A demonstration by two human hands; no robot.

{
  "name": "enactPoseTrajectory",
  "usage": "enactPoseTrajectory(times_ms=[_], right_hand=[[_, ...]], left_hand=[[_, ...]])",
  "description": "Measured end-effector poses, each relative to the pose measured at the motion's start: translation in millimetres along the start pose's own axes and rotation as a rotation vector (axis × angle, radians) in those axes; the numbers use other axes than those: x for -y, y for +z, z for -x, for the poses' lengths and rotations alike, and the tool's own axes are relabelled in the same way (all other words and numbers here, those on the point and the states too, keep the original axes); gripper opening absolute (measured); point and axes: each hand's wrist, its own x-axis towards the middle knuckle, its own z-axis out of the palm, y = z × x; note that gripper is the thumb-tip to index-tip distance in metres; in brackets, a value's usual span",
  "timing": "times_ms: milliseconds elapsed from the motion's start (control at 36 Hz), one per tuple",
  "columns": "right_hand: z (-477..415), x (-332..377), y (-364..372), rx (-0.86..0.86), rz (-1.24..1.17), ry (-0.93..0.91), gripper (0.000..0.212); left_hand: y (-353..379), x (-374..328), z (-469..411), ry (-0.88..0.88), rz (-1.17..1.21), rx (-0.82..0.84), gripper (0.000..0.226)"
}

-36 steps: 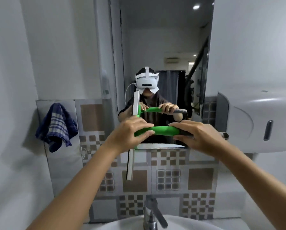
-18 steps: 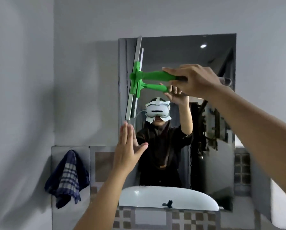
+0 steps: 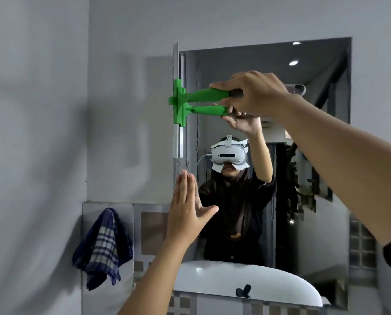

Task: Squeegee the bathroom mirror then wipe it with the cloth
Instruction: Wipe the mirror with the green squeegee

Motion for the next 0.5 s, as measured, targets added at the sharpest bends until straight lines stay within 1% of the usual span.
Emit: enactPoseTrajectory(times_ms=[139,361,500], right_hand=[[-1.3,1.6,-4.9,0.026,0.031,-0.015,0.042],[1.9,-3.6,-10.5,0.054,0.064,0.023,0.042],[5.0,-4.9,-16.8,0.075,0.164,-0.014,0.044]], left_hand=[[0.7,1.1,-0.2,-0.011,0.001,0.012,0.104],[-0.6,-0.5,0.1,-0.022,0.018,0.005,0.105],[-2.4,-1.6,0.3,-0.019,0.011,0.006,0.105]])
